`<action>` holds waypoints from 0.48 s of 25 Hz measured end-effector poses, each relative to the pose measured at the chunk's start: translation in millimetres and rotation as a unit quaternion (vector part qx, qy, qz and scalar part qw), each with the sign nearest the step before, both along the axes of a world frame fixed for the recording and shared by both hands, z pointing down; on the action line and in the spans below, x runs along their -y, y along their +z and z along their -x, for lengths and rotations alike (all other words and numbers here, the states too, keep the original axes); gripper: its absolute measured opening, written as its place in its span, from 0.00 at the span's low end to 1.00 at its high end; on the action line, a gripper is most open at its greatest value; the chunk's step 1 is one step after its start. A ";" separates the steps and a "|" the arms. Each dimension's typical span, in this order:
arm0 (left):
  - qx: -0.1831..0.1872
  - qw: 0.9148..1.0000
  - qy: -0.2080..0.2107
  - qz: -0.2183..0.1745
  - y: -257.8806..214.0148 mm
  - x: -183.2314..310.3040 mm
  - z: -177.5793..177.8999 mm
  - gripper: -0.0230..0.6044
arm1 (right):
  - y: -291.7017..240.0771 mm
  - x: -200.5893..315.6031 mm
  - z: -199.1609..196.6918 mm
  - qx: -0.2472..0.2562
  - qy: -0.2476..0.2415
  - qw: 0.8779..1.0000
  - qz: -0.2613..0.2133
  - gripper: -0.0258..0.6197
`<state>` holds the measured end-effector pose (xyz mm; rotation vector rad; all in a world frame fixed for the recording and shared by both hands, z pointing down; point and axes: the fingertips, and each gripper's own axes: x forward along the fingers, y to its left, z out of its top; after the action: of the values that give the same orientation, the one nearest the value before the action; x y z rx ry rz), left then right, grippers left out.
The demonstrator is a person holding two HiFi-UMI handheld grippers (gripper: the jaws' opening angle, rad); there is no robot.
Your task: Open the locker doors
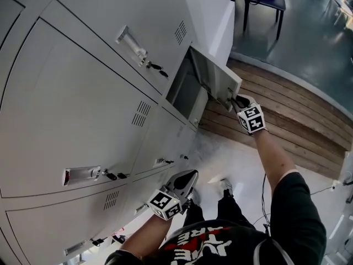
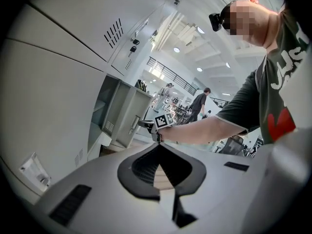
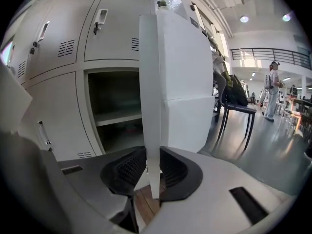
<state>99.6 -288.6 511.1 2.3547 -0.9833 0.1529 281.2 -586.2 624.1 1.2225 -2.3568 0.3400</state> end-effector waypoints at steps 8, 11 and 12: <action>0.004 1.000 -0.010 0.001 -0.5 13.7 -16.0 0.05 | 1.0 44.4 -44.1 -0.022 0.021 1.000 0.005 0.20; 0.006 1.000 -0.017 0.003 0.5 17.6 -19.2 0.05 | 1.1 65.7 -57.9 -0.028 0.030 0.999 0.011 0.20; 0.007 1.000 -0.019 0.003 0.7 18.4 -20.4 0.05 | 1.1 72.6 -61.7 -0.031 0.033 0.999 0.012 0.20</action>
<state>120.0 -307.0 511.8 2.3302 -1.0318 0.1575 342.9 -658.7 625.3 1.2840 -2.2575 0.3475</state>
